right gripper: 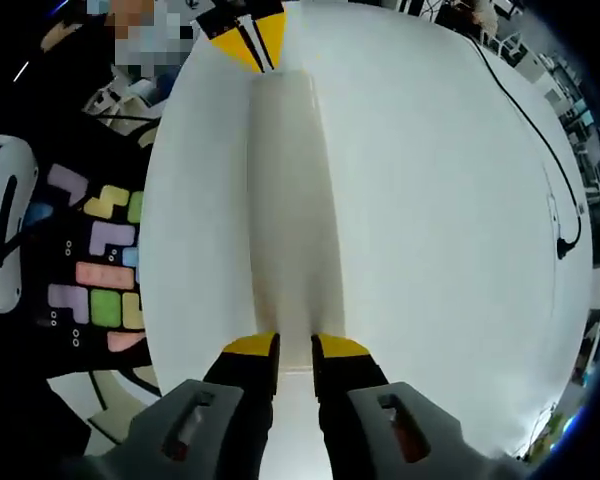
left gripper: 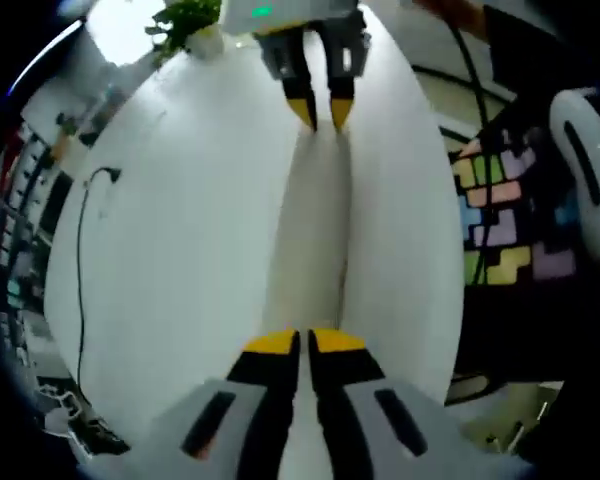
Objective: Arrange the utensils inside the cutlery case until each visible utensil rests in its matching compartment.
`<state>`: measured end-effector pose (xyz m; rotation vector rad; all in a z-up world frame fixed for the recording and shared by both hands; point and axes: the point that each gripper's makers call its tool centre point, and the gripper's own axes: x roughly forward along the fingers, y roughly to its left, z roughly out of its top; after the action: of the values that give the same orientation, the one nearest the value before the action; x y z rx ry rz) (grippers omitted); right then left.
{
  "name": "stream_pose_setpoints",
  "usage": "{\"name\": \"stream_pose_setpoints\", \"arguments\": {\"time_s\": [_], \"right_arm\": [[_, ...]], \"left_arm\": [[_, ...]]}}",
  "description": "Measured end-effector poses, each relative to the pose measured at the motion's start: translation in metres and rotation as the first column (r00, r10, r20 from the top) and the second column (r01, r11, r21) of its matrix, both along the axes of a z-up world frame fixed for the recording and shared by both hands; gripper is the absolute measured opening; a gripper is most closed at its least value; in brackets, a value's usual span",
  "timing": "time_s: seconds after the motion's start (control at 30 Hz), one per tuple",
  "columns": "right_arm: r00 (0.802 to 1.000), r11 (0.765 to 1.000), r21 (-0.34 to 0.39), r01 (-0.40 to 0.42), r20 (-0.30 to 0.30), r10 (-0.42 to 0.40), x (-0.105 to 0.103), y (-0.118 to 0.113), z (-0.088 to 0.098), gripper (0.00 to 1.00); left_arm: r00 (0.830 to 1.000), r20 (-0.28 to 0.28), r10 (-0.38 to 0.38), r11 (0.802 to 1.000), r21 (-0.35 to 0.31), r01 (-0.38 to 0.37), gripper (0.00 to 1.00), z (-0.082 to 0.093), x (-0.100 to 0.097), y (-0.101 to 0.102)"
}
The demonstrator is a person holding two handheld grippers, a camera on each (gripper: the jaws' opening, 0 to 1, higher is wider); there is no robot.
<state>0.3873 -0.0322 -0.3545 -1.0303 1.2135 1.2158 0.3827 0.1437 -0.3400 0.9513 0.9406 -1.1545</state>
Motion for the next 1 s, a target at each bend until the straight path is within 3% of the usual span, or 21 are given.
{"name": "stream_pose_setpoints", "arguments": {"time_s": [0.3, 0.37, 0.4, 0.5, 0.57, 0.73, 0.9, 1.0], "right_arm": [[1.000, 1.000, -0.025, -0.018, -0.016, 0.018, 0.002, 0.000, 0.001, 0.13], [1.000, 0.999, -0.022, -0.026, -0.009, 0.025, 0.000, 0.000, 0.001, 0.13], [1.000, 0.999, -0.017, -0.027, -0.005, 0.027, 0.000, 0.000, 0.000, 0.13], [1.000, 1.000, 0.002, -0.020, -0.008, 0.020, 0.001, -0.001, 0.001, 0.13], [1.000, 1.000, 0.015, -0.020, -0.010, 0.020, 0.000, 0.000, 0.000, 0.13], [0.996, 0.996, 0.010, -0.087, 0.018, 0.086, -0.001, 0.001, 0.000, 0.13], [0.996, 0.995, 0.050, -0.088, 0.038, 0.086, -0.002, 0.002, 0.000, 0.13], [0.995, 0.995, 0.056, -0.081, 0.055, 0.078, -0.003, 0.003, 0.001, 0.12]], "left_arm": [[0.999, -0.046, 0.010, 0.999, 0.046, -0.008, 0.05, -0.010, 0.010, 0.012], [0.999, -0.047, -0.018, 0.998, 0.052, 0.020, 0.05, -0.011, 0.006, 0.010], [0.996, -0.052, -0.066, 0.996, 0.056, 0.069, 0.05, -0.010, 0.008, 0.012], [0.997, -0.082, 0.015, 0.996, 0.087, -0.007, 0.05, -0.012, 0.007, 0.011], [0.996, -0.090, -0.020, 0.995, 0.092, 0.028, 0.05, -0.013, 0.005, 0.009], [0.991, -0.135, -0.008, 0.996, 0.082, 0.019, 0.05, -0.014, 0.002, 0.006], [0.992, -0.099, -0.072, 0.990, 0.110, 0.083, 0.04, -0.015, -0.004, 0.005], [0.993, -0.098, -0.062, 0.992, 0.107, 0.072, 0.04, -0.015, -0.003, 0.004]]}}
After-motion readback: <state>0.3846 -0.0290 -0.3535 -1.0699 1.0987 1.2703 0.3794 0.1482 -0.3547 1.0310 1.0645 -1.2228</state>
